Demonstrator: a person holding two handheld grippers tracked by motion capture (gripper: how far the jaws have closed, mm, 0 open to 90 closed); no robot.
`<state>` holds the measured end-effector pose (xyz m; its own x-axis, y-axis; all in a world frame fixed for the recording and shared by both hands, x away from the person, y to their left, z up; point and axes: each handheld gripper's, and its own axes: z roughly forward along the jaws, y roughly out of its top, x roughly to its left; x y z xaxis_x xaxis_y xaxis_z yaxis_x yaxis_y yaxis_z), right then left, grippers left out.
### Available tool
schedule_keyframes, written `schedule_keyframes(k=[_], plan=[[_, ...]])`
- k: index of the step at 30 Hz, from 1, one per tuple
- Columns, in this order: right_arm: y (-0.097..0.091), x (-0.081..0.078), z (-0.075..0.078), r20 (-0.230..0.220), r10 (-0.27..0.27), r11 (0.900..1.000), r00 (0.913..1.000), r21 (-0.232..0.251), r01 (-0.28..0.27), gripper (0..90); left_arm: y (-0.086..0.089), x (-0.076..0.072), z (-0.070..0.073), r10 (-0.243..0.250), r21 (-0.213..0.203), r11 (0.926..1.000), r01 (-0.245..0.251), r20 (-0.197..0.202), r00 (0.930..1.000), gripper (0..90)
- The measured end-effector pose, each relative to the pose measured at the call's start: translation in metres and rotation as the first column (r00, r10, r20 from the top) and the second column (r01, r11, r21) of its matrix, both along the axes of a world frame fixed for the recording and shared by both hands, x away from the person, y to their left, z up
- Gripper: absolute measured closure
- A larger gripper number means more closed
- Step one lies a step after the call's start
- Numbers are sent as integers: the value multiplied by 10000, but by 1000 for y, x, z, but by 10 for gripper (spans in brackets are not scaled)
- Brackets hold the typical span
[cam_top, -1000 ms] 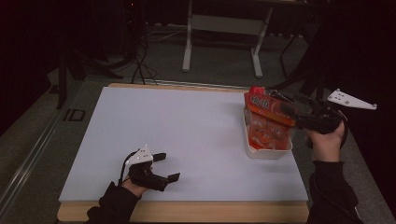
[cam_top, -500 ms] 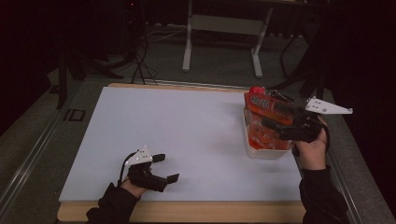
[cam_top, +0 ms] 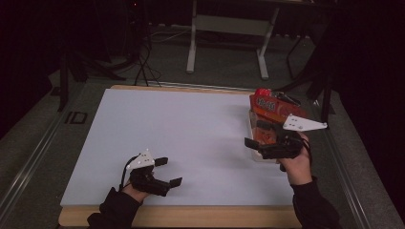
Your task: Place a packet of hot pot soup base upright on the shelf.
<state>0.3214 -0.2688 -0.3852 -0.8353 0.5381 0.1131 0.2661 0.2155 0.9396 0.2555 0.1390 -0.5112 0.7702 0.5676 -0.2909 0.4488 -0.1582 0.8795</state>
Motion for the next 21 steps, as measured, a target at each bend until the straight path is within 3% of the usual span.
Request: schedule_keyframes(k=[7, 21], plan=[[10, -4, -24, -274, 300, 9994, 9992, -177, -305, 133, 0, 0, 0, 14, 25, 10000, -14, 9, 10000, 27], [16, -15, -61, -766, 335, 9965, 9965, -743, -392, 137, 0, 0, -3, -28, 49, 10000, 28, -51, 10000, 27]])
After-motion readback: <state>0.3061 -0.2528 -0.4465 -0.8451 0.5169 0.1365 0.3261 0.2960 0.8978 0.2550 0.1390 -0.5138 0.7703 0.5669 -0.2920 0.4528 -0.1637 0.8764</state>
